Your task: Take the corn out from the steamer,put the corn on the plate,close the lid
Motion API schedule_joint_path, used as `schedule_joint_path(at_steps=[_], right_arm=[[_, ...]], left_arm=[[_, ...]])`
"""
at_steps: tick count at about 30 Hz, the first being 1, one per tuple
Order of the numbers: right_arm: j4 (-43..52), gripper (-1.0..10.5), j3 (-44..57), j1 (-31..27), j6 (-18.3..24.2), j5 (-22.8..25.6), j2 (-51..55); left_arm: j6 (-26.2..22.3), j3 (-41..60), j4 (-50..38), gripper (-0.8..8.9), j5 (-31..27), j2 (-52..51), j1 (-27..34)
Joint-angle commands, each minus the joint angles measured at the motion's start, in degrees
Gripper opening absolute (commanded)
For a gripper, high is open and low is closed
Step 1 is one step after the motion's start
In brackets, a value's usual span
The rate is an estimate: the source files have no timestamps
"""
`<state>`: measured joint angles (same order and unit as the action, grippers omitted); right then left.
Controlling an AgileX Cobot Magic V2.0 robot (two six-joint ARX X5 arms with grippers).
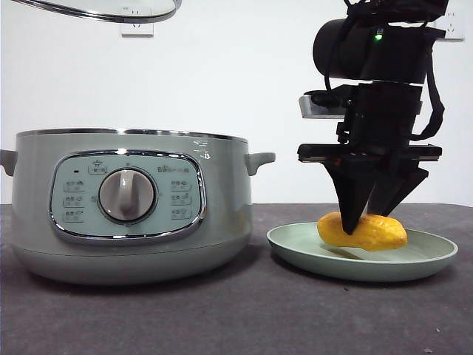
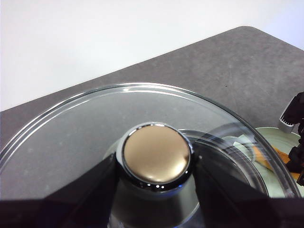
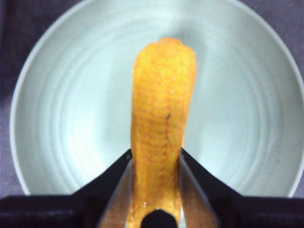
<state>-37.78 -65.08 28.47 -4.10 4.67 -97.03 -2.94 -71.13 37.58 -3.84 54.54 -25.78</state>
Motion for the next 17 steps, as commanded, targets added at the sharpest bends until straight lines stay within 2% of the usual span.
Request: schedule_joint_path(at_steps=[1,3,7,9,12,17], right_arm=[[0.2,0.1,0.8,-0.3,-0.6,-0.3,-0.4],[-0.2,0.4,0.8,-0.3,-0.6,-0.2,-0.4],[-0.7,2.9,0.8,-0.4,-1.0,-0.2,-0.4],[-1.0,3.5,0.8,-0.4,-1.1,-0.2,-0.4],[-1.0,3.9,0.8,-0.4,-1.4,-0.2,-0.4],[-1.1,3.8,0.8,-0.4,-1.4,-0.2,0.2]], left_arm=[[0.3,-0.6,-3.4,-0.09,0.0,-0.6,0.0],[0.3,-0.6,-3.4,-0.09,0.0,-0.5,0.0],[0.3,-0.6,-3.3,-0.09,0.0,-0.3,0.0],[0.3,-0.6,-3.3,-0.09,0.2,0.0,0.0],[0.3,-0.6,-3.3,-0.09,1.4,0.6,0.0],[0.3,-0.6,-3.4,-0.09,1.4,2.3,0.0]])
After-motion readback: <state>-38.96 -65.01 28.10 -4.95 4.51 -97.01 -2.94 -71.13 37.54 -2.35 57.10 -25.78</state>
